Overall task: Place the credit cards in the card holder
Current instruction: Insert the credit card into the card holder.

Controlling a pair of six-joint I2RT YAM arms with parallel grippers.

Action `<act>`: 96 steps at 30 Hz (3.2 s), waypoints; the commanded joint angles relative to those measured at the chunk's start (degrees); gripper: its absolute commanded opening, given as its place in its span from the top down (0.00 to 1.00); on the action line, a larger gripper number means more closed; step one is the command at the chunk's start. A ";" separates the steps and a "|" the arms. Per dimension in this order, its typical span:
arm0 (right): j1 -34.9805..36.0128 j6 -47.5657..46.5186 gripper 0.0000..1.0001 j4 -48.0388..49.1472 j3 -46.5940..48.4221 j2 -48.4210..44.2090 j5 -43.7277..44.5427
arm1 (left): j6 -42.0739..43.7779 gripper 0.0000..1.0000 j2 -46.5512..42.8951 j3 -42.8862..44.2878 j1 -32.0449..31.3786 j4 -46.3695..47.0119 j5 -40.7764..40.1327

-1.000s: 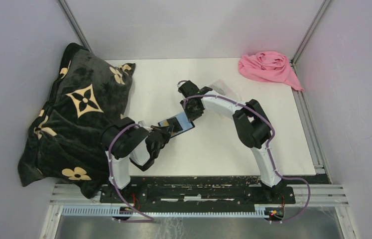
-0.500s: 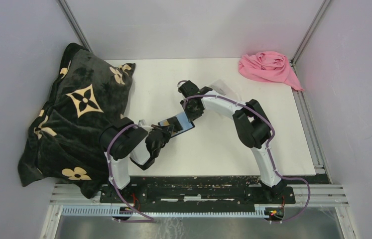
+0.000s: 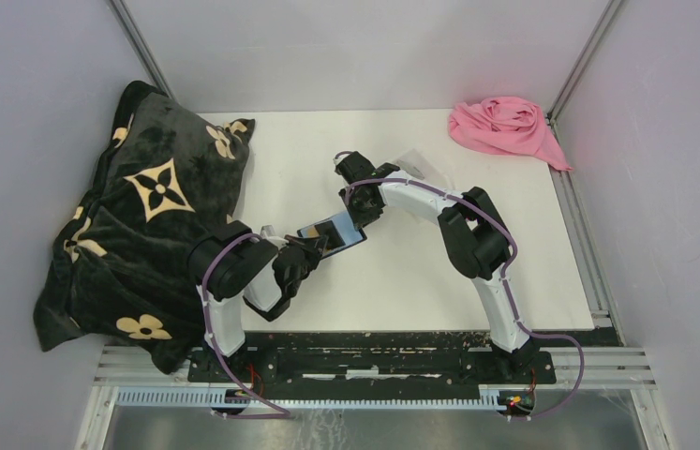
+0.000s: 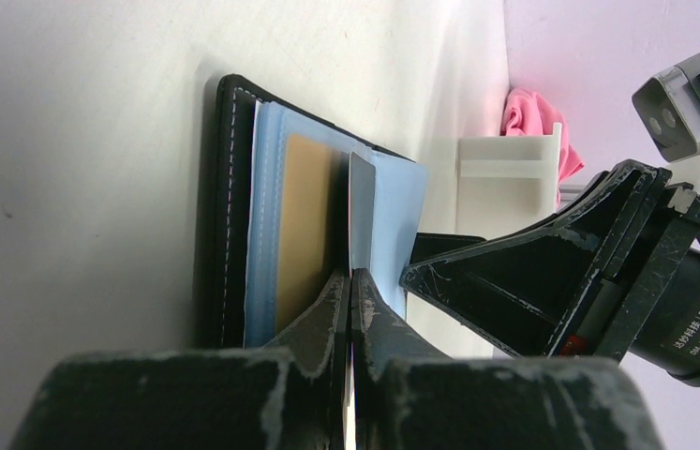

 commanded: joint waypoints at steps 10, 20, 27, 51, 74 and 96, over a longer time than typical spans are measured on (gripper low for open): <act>0.35 -0.71 0.69 -1.16 -0.16 2.69 0.33 | 3.14 0.97 2.05 -1.72 -0.76 -10.13 3.87; 0.33 -0.79 0.69 -1.22 0.12 2.90 0.42 | 2.07 0.97 3.42 -0.90 -0.76 -9.89 6.52; 0.35 -0.79 0.69 -1.32 -0.03 2.93 0.43 | 2.55 0.97 4.41 0.37 -0.75 -9.87 6.57; 0.40 -0.53 0.69 -1.23 -0.31 1.35 0.44 | 10.16 0.62 -2.91 7.78 0.08 -31.16 9.97; 0.32 0.10 0.68 0.91 -1.37 -2.57 0.70 | 22.53 0.46 -21.19 12.79 0.16 -61.54 2.64; 0.43 0.09 0.68 2.39 -3.12 -2.71 -0.59 | 24.66 0.66 -20.16 17.72 0.20 -62.08 -0.11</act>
